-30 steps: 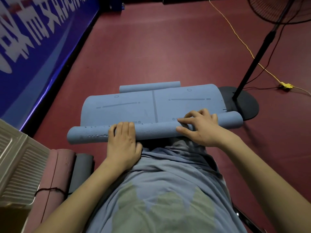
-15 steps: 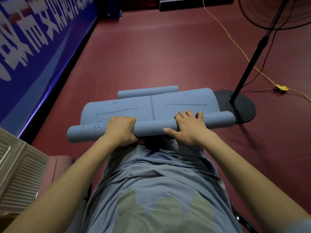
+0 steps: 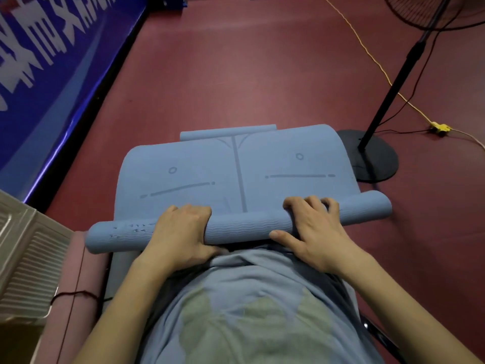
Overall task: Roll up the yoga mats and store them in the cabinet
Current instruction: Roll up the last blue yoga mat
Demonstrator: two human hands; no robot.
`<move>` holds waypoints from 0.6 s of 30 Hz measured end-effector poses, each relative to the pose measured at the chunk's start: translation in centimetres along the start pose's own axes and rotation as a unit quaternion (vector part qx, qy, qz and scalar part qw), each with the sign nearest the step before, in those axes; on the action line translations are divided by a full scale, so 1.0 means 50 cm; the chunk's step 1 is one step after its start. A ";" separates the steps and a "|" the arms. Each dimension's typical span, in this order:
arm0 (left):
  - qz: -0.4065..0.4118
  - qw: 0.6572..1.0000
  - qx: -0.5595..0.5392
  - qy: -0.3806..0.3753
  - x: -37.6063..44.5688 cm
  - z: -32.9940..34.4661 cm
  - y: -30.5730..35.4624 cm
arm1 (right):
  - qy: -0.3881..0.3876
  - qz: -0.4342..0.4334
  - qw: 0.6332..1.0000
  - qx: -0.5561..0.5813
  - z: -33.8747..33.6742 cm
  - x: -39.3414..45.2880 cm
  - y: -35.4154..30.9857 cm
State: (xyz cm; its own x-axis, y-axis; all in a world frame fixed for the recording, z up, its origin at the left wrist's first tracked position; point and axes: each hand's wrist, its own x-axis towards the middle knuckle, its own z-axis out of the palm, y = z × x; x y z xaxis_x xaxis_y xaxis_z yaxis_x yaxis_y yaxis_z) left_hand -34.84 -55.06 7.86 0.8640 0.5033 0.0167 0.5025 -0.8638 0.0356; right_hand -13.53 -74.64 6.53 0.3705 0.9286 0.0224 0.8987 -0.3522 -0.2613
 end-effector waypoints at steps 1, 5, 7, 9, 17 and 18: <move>0.003 1.000 -0.031 0.000 -0.012 0.005 -0.003 | 0.004 -0.002 1.000 -0.003 0.006 -0.005 0.001; -0.002 0.992 -0.124 -0.021 -0.019 0.006 -0.024 | -0.001 -0.006 1.000 -0.001 0.006 0.021 0.007; -0.011 0.991 -0.126 -0.038 -0.006 0.004 -0.033 | 0.003 -0.015 1.000 -0.014 0.003 0.037 0.012; -0.033 0.989 -0.137 -0.049 0.006 0.007 -0.038 | 0.015 -0.014 1.000 -0.018 0.004 0.048 0.012; -0.049 0.974 -0.200 0.097 0.025 0.032 -0.030 | 0.034 0.000 0.999 -0.012 0.016 0.075 0.016; -0.055 0.975 -0.196 0.085 0.031 0.026 -0.029 | 0.036 -0.010 0.999 0.000 0.018 0.075 0.023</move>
State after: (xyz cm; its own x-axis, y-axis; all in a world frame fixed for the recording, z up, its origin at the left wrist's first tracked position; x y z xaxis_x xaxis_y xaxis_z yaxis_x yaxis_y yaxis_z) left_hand -34.18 -53.04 6.51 0.7709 0.6176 0.1562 0.5118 -0.7464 0.4253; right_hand -11.31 -71.43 5.47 0.3677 0.9249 0.0969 0.9062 -0.3329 -0.2606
